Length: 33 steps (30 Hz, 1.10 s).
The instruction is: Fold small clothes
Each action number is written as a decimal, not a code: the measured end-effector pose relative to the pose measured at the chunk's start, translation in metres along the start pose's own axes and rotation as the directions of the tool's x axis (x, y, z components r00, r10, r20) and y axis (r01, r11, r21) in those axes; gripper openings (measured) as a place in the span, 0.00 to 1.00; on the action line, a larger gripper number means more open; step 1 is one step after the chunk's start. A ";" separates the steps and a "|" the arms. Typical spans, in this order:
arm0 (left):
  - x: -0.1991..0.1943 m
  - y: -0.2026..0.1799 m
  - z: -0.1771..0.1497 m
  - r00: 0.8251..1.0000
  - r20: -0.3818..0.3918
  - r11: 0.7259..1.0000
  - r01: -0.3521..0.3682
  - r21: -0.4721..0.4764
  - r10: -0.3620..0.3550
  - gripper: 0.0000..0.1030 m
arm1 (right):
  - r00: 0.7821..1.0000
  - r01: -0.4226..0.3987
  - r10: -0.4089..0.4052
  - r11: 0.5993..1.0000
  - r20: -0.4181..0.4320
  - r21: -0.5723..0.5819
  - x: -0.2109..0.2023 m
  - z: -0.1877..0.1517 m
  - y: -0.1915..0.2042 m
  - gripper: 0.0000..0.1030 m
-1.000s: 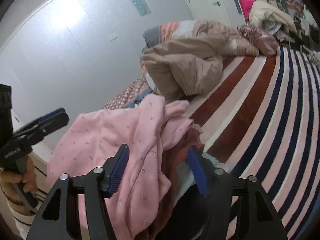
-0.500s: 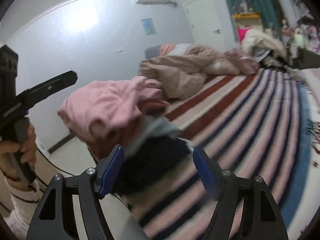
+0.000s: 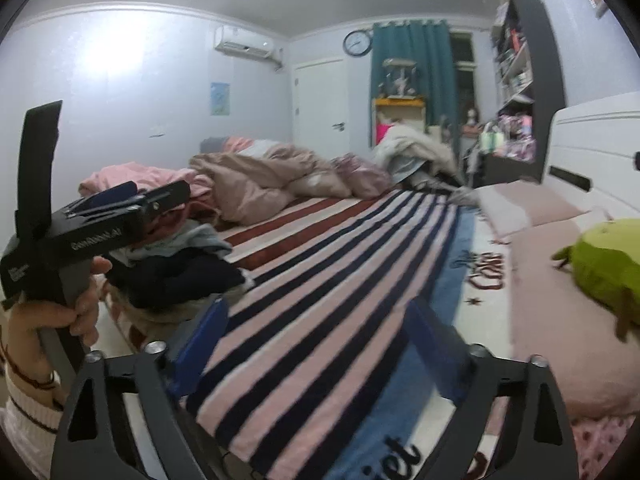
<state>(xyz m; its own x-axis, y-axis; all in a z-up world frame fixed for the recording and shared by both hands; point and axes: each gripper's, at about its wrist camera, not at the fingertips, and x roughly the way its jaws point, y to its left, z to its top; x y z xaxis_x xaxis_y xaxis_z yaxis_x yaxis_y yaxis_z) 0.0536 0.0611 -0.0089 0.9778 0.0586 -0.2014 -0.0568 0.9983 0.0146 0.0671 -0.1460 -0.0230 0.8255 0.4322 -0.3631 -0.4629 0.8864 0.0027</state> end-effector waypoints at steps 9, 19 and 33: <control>-0.003 -0.025 -0.010 1.000 0.021 0.999 -0.002 0.035 0.001 0.99 | 0.995 0.079 -0.081 0.996 0.066 0.028 -0.030 -0.009 -0.016 1.00; -0.004 -0.027 -0.014 1.000 0.013 0.999 -0.007 0.039 0.006 0.99 | 0.993 0.068 -0.073 0.996 0.092 0.053 -0.035 -0.007 -0.019 1.00; -0.004 -0.025 -0.016 1.000 0.002 0.999 -0.005 0.032 0.005 0.99 | 0.992 0.065 -0.072 0.996 0.103 0.068 -0.037 -0.007 -0.020 1.00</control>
<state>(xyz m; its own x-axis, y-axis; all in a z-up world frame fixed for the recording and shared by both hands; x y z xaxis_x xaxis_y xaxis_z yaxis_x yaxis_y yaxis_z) 0.0479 0.0363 -0.0238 0.9779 0.0634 -0.1991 -0.0551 0.9974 0.0472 0.0435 -0.1807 -0.0163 0.8855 0.3818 -0.2647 -0.3849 0.9220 0.0421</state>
